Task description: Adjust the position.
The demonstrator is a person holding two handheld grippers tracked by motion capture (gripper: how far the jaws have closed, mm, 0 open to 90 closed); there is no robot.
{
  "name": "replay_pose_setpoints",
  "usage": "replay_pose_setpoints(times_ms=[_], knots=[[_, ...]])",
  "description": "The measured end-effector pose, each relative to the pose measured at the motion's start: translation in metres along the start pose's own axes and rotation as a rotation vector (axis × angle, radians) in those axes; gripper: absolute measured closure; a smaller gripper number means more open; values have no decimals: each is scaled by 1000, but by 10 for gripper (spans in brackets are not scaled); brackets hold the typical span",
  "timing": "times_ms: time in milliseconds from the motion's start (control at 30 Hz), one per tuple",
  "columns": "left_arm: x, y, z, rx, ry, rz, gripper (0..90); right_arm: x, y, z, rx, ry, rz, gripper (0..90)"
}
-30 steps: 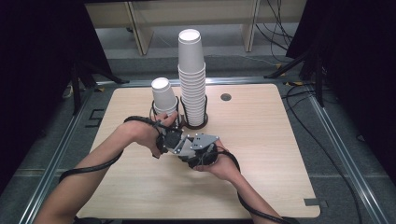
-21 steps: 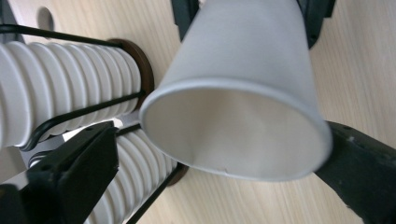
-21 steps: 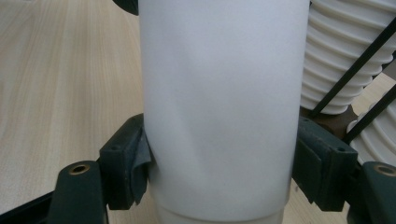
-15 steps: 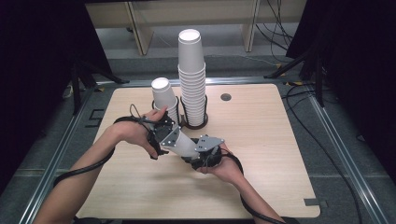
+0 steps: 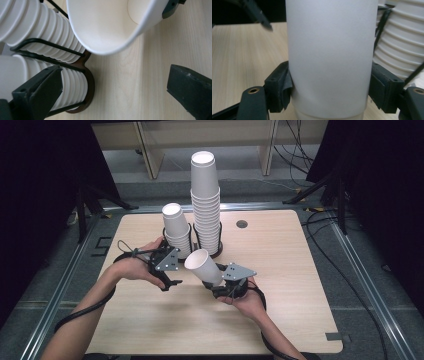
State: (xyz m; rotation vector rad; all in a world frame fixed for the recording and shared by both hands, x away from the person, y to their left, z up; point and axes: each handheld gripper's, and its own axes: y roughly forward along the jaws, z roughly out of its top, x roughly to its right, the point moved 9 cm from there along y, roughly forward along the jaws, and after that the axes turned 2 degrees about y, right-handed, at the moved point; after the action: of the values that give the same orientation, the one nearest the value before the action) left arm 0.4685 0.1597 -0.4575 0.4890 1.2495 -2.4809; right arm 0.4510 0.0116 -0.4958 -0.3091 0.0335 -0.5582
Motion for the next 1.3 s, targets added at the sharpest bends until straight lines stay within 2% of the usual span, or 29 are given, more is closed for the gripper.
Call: replay_pose_setpoints(times_ms=[33, 67, 100, 133, 167, 200, 233, 267, 333, 367, 433, 467, 500, 567, 600, 667, 767, 800, 833, 867, 900, 967, 1000, 1067, 1133, 1200, 1233, 1267, 1300], knots=[[1, 1, -2, 15, -21, 2, 0, 3, -1, 2, 22, -18, -15, 276], [2, 2, -4, 26, -46, 11, 0, 2, -2, 3, 28, 0, -4, 275], [4, 3, -4, 49, -64, 9, 0, 3, -4, 3, 31, 11, -15, 275], [6, 3, -6, 57, -85, 7, 0, 7, -5, 4, 40, -4, -37, 275], [7, 5, -7, 77, -110, 14, 0, 5, -6, 4, 37, 17, -26, 274], [9, 6, -7, 98, -134, 15, 0, 7, -6, 5, 50, -1, -35, 274], [11, 7, -8, 112, -160, 13, 0, 5, -6, 4, 56, 26, -21, 274], [13, 9, -8, 146, -205, 18, 0, 6, -7, 3, 50, 25, -29, 274], [17, 11, -8, 191, -256, 16, 2, 8, -8, 2, 58, 35, -61, 274], [18, 11, -9, 198, -280, 21, 2, 6, -7, 1, 54, 34, -27, 273], [20, 12, -8, 248, -353, 24, 2, 7, -9, -1, 49, 38, -49, 272], [21, 13, -8, 267, -393, 28, 2, 9, -10, -2, 45, 9, -57, 272], [21, 14, -9, 270, -412, 40, 4, 7, -10, -4, 39, 36, -58, 272], [23, 16, -6, 321, -482, 33, 5, 6, -10, -4, 42, 34, -59, 271], [24, 16, -4, 339, -503, 29, 5, 6, -9, -4, 51, 36, -67, 272], [26, 16, 0, 367, -543, 16, 5, 4, -7, -4, 51, 37, -50, 271], [27, 16, 7, 400, -581, 9, 4, 2, -6, -4, 39, 29, -47, 271], [27, 17, 11, 427, -600, 5, 3, 1, -5, -4, 37, 30, -45, 271], [26, 17, 14, 436, -610, 0, 3, 3, -5, -2, 48, 3, -61, 271], [26, 17, 16, 445, -623, -5, 1, 1, -5, -3, 38, 22, -55, 270], [25, 18, 18, 445, -633, -4, 0, -1, -2, -1, 58, 22, -37, 270], [24, 20, 23, 462, -641, -2, 0, 0, -3, -2, 37, 20, -51, 270], [24, 21, 24, 455, -647, -1, 0, 0, -3, -2, 39, 20, -49, 270], [22, 21, 28, 472, -665, -6, 0, -1, -3, -1, 39, 18, -51, 270], [20, 23, 32, 493, -665, -12, 0, -1, -2, 0, 52, 13, -44, 270], [19, 24, 34, 482, -672, -7, 0, 0, -3, 0, 45, 15, -54, 270], [19, 25, 35, 484, -670, -9, 0, 0, -2, 1, 61, 13, -45, 270], [18, 25, 36, 485, -677, -11, 0, 1, -2, 2, 57, 2, -57, 270], [18, 26, 37, 487, -686, -15, 0, 1, -3, 2, 47, 14, -65, 270]])
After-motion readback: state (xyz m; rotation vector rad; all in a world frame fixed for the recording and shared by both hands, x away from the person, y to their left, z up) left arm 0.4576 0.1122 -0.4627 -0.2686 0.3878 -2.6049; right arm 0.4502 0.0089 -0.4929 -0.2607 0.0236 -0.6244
